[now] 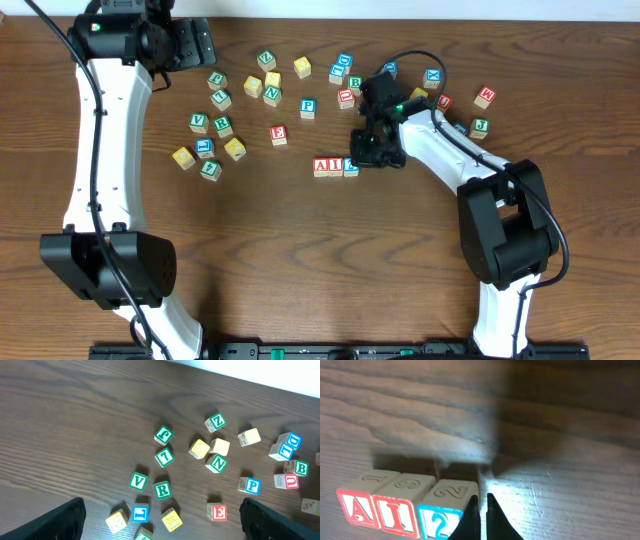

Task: Spell out AI2

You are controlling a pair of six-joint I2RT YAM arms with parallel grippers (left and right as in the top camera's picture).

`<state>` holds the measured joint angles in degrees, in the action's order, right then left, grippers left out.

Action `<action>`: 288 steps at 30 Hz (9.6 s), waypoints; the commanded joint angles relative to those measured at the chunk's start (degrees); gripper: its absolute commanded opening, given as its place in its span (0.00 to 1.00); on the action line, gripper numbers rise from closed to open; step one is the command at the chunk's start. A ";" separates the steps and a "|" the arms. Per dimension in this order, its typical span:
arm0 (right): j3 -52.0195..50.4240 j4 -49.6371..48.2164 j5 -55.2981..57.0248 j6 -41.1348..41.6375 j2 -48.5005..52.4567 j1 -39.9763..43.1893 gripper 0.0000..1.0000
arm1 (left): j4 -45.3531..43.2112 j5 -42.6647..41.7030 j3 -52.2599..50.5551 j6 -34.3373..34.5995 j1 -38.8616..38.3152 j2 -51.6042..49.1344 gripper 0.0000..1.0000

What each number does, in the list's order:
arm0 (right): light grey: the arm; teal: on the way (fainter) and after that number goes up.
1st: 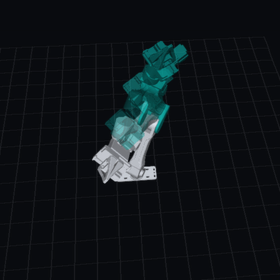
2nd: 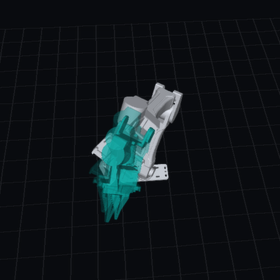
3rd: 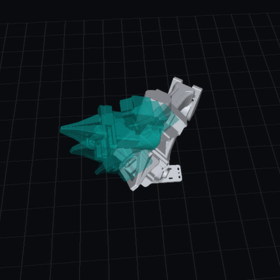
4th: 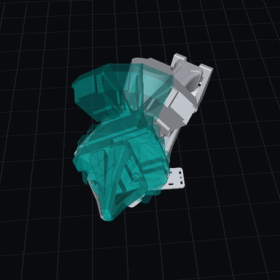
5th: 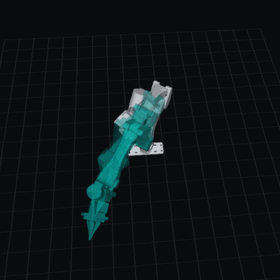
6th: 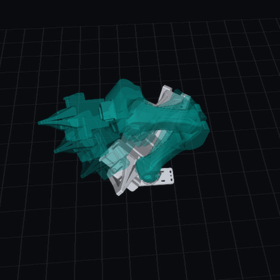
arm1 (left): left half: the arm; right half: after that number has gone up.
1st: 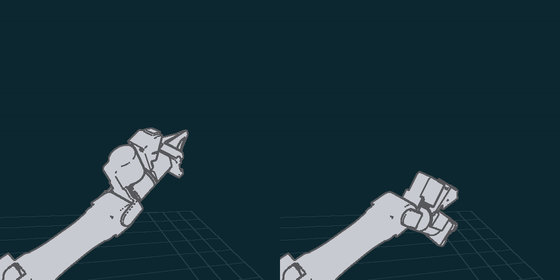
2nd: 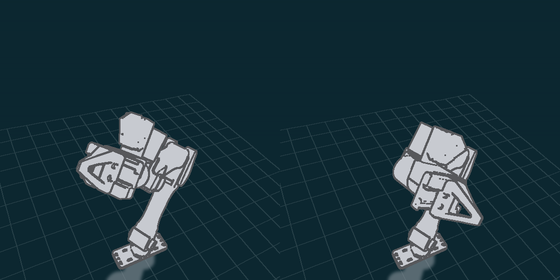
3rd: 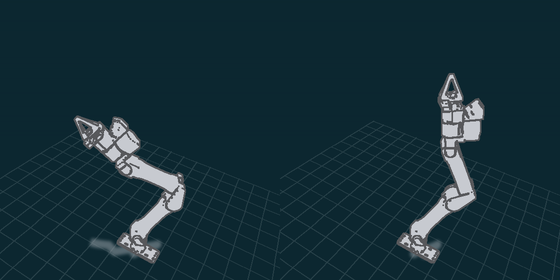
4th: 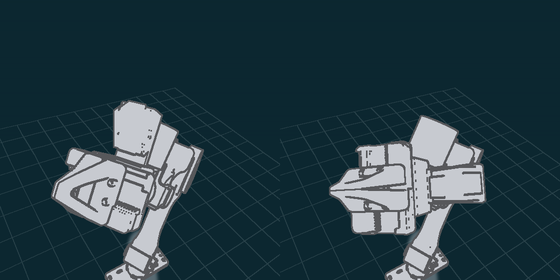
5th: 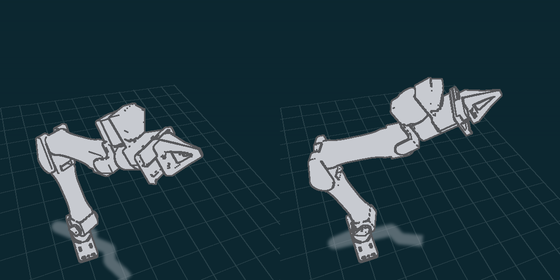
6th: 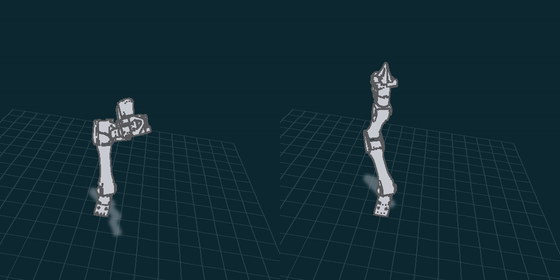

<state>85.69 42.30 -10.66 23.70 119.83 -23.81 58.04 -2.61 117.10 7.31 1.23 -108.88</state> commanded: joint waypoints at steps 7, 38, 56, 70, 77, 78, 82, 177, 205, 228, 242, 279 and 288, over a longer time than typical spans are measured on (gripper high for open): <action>-0.35 2.16 0.44 1.38 -1.40 -0.31 0.01 | 0.00 0.52 0.39 -0.15 -0.02 -0.42 0.98; -0.37 2.03 0.42 1.36 -1.40 -1.42 0.01 | 0.00 0.52 0.39 -0.15 -0.02 -0.42 0.98; -0.37 2.67 0.44 2.45 -1.40 -2.34 0.01 | 0.00 0.52 0.39 -0.13 -0.02 -0.42 0.98; 2.29 4.31 1.11 2.08 -1.60 -0.55 0.07 | 0.00 0.52 0.39 -0.15 -0.02 -0.42 0.98; 3.78 5.33 2.19 -0.94 -7.37 1.60 0.13 | 0.00 0.52 0.39 -0.13 -0.02 -0.42 0.98; 3.78 5.33 2.21 -1.64 -8.41 1.77 0.15 | 0.00 0.52 0.39 -0.15 -0.02 -0.42 0.98; 3.78 5.84 2.73 -5.73 -13.46 2.56 0.30 | 0.00 0.52 0.39 -0.15 -0.02 -0.42 0.98; -85.37 -39.28 22.53 -6.82 -119.34 22.36 0.99 | 0.00 0.52 0.39 -0.15 -0.02 -0.42 0.98; -85.37 -39.28 22.53 -6.82 -119.34 22.36 0.99 | 5.31 0.07 -1.09 -3.89 0.09 13.70 0.97; -85.37 -39.28 22.53 -6.82 -119.34 22.36 0.99 | -41.13 3.61 -80.02 0.55 0.11 73.64 0.97; -85.37 -39.28 22.53 -6.82 -119.34 22.36 0.99 | -55.43 3.78 -100.19 0.96 0.11 82.27 0.97; -85.37 -39.28 22.53 -6.82 -119.34 22.36 0.99 | -53.99 5.22 -116.87 -9.22 1.64 108.83 0.98; -85.37 -39.28 22.53 -6.82 -119.34 22.36 0.99 | -54.01 5.18 -116.87 -9.22 1.64 108.61 0.98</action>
<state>0.40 2.83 11.40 17.50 0.73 -1.10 1.43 1.67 1.10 -0.78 2.59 -0.62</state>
